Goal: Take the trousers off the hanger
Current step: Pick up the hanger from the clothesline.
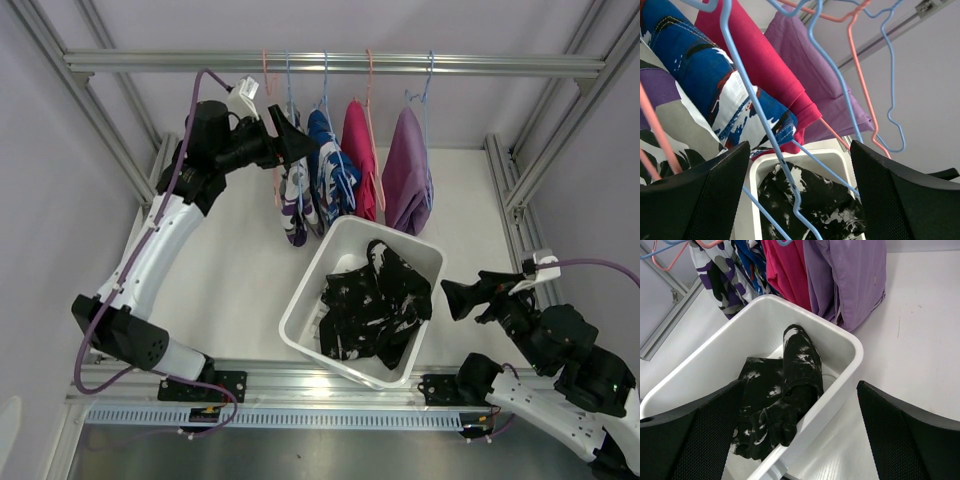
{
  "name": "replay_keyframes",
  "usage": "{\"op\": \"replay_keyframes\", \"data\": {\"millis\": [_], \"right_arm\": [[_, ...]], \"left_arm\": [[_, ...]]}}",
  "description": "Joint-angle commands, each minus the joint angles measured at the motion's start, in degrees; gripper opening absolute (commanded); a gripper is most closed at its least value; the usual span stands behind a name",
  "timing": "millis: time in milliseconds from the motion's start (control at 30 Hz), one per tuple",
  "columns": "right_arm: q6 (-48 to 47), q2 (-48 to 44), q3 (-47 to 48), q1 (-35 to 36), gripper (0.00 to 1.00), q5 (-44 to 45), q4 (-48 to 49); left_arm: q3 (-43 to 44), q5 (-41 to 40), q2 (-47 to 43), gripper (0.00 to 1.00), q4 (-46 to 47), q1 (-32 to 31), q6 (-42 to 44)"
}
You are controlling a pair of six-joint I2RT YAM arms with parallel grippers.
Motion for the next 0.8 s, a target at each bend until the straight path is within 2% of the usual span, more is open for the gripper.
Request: {"op": "replay_keyframes", "data": {"millis": [0, 100, 133, 333, 600, 633, 767], "right_arm": [[-0.38, -2.04, -0.81, 0.47, 1.00, 1.66, 1.37], [-0.29, -3.27, -1.08, 0.56, 1.00, 1.66, 1.54], [-0.29, -3.45, -1.16, 0.56, 0.99, 1.66, 1.54], [-0.47, -3.45, -1.43, 0.65, 0.99, 1.40, 1.89], [-0.47, -3.63, -1.69, 0.74, 0.99, 1.84, 1.98], [-0.47, -3.63, -1.69, 0.65, 0.99, 1.75, 1.98], [-0.47, -3.63, -1.69, 0.74, 0.99, 1.84, 1.90]], "left_arm": [[3.11, -0.79, 1.99, 0.84, 1.13, -0.51, -1.02], [3.47, -0.62, 3.39, 0.77, 1.39, -0.60, -1.47], [3.56, -0.71, 3.57, 0.70, 1.48, -0.60, -1.47], [6.80, -1.50, 7.08, 0.56, 0.96, -0.51, -1.03], [9.36, 1.93, 7.79, 0.38, 4.99, -0.51, -5.42], [9.36, 2.02, 7.71, 0.30, 5.35, -0.60, -5.60], [9.62, 2.11, 8.41, 0.12, 4.82, -0.51, -5.78]]}}
